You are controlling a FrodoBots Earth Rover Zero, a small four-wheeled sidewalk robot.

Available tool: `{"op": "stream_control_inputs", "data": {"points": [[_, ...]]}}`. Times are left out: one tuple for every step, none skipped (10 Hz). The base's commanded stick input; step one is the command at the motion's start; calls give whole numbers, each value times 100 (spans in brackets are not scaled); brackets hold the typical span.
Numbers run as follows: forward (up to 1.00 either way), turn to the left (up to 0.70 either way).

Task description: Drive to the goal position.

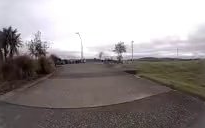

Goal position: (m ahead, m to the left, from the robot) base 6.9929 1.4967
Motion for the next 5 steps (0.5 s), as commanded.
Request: {"op": "stream_control_inputs", "data": {"points": [[70, 0], [70, 0], [70, 0], [70, 0], [70, 0]]}}
